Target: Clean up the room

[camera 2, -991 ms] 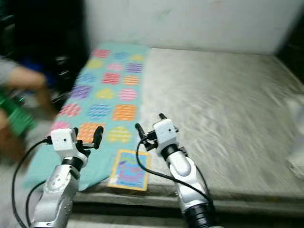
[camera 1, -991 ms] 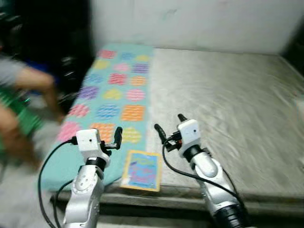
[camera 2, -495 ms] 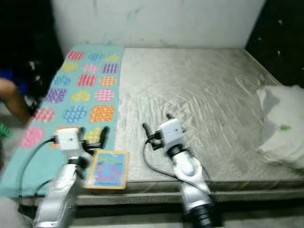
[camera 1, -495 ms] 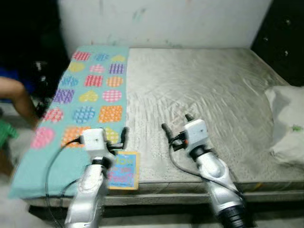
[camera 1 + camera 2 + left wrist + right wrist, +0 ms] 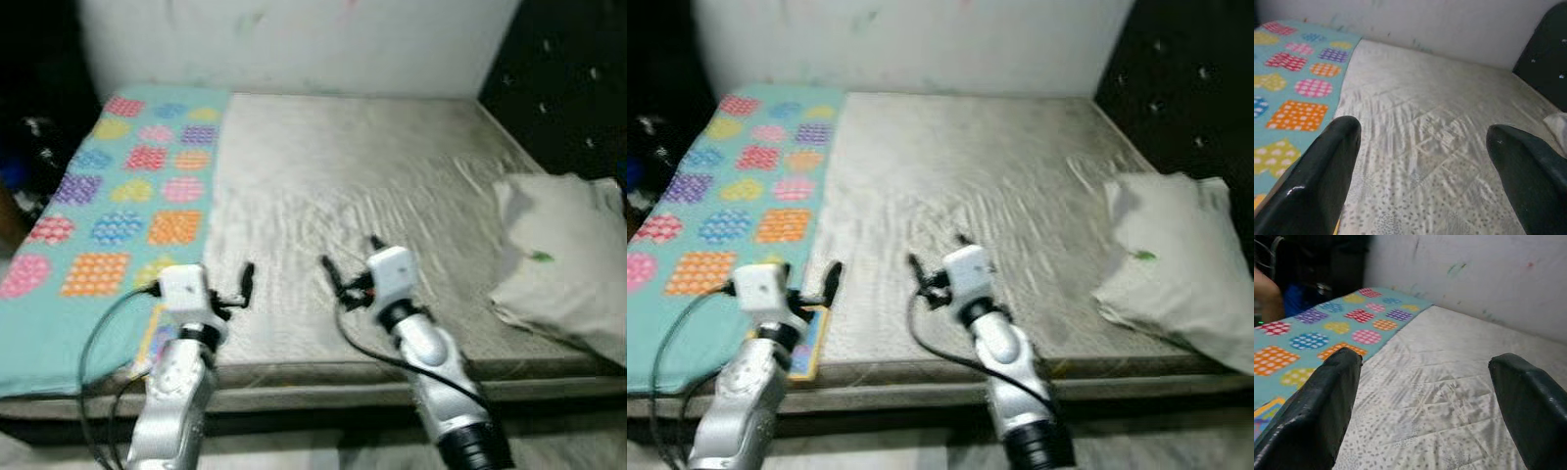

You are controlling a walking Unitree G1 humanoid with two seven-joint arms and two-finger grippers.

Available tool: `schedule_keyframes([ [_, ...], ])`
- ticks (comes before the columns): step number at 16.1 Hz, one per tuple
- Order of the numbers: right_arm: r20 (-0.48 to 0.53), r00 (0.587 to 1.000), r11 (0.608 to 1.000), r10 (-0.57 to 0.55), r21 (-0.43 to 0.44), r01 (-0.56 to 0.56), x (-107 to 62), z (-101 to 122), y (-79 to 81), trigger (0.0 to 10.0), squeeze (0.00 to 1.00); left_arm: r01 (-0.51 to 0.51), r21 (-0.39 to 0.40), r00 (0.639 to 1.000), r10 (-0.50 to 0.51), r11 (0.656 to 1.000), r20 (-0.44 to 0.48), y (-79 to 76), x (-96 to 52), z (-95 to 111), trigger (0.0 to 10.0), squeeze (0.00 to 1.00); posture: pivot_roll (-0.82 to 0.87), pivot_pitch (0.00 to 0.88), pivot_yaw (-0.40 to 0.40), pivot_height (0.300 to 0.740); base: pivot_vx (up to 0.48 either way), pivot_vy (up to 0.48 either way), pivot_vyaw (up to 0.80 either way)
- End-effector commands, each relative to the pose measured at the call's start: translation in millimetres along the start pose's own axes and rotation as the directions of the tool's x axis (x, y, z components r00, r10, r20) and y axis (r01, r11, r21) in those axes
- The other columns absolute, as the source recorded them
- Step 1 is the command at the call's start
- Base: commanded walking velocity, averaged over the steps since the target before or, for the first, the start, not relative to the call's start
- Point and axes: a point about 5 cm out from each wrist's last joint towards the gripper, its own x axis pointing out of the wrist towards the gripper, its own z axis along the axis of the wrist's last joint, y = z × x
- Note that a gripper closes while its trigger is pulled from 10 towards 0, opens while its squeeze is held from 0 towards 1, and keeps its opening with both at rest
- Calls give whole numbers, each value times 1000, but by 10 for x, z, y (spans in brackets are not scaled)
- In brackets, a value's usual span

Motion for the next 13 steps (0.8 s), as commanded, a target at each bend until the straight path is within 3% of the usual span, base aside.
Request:
schedule_keyframes([
  [1,-7,1000,1000,-17,-10,17,-16,-9,-81,10000,0,19,-3,1000,-19,1000,5,-58,10,10,10000,0,-15,53,-32,740,0,0,0],
  [6,-7,1000,1000,-17,-9,16,-9,-6,-72,10000,0,65,-28,997,-64,997,38,-97,0,44,10000,0,-15,56,-31,740,0,0,0],
  [13,-11,1000,1000,-21,-5,21,-11,-18,-75,10000,0,86,-48,995,-83,995,57,-96,3,75,10000,0,-13,56,-28,740,318,0,0],
])
